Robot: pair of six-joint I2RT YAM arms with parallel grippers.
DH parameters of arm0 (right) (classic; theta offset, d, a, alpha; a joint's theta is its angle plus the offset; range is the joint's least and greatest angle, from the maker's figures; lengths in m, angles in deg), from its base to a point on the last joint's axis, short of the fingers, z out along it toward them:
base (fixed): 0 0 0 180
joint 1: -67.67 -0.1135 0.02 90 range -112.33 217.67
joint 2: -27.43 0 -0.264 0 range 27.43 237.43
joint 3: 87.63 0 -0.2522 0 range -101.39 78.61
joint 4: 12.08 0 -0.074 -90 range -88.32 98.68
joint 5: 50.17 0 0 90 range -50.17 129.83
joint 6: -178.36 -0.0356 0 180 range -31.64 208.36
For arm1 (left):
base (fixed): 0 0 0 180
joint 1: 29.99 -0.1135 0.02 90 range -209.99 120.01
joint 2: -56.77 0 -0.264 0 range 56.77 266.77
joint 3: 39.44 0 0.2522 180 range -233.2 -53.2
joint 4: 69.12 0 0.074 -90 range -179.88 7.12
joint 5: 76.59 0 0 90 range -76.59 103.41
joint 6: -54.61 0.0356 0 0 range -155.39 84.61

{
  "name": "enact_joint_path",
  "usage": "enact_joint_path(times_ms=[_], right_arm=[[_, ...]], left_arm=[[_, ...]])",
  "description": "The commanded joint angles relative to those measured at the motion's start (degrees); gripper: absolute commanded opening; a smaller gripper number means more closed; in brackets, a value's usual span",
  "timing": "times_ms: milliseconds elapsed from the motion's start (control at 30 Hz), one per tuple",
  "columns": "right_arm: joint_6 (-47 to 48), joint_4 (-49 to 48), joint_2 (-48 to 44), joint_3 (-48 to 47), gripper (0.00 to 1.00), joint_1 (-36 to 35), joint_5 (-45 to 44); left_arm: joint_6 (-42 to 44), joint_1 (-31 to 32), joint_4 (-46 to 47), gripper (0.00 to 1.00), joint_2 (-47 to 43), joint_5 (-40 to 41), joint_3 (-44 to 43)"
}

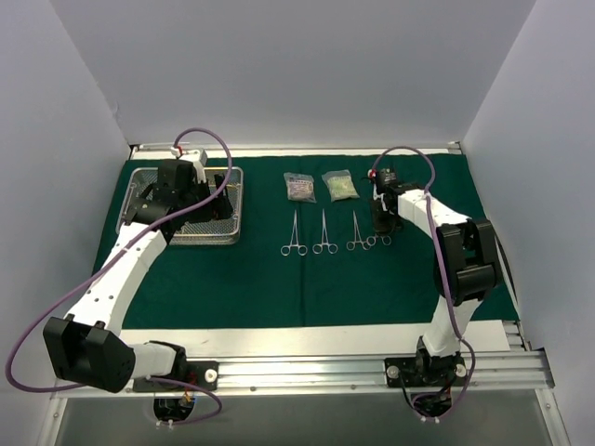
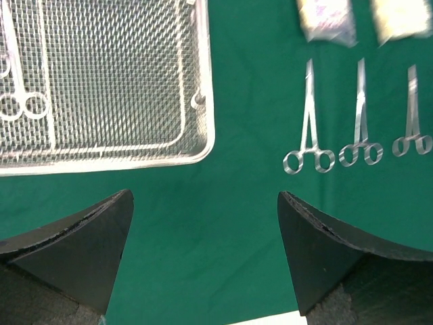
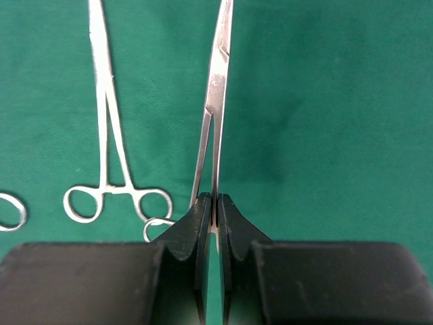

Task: Open and lay out the surgical kit
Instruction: Place the medical item in the surgical kit.

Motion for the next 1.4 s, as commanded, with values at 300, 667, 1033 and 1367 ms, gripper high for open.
enact_joint_path(times_ms=[300, 667, 1033, 1367], right_arm=[[3.59, -0.32, 3.24, -1.86, 0.00, 2.08, -1.48], [5.17, -1.38, 4.65, -0.36, 0.00, 2.08, -1.22], [4.21, -1.56, 4.21, 2.45, 0.04, 2.52, -2.27], [2.01, -0.50, 3.51, 2.98, 0.13, 2.78, -2.89]], left_arm=[[2.22, 0.11, -2.10, 0.96, -2.38, 0.85, 2.60], [3.19, 0.29, -2.89, 0.96, -2.38, 1.11, 2.16], [3.19, 0.29, -2.98, 0.96, -2.47, 0.67, 2.51], [3.28, 0.29, -2.98, 0.96, -2.82, 1.11, 3.21]])
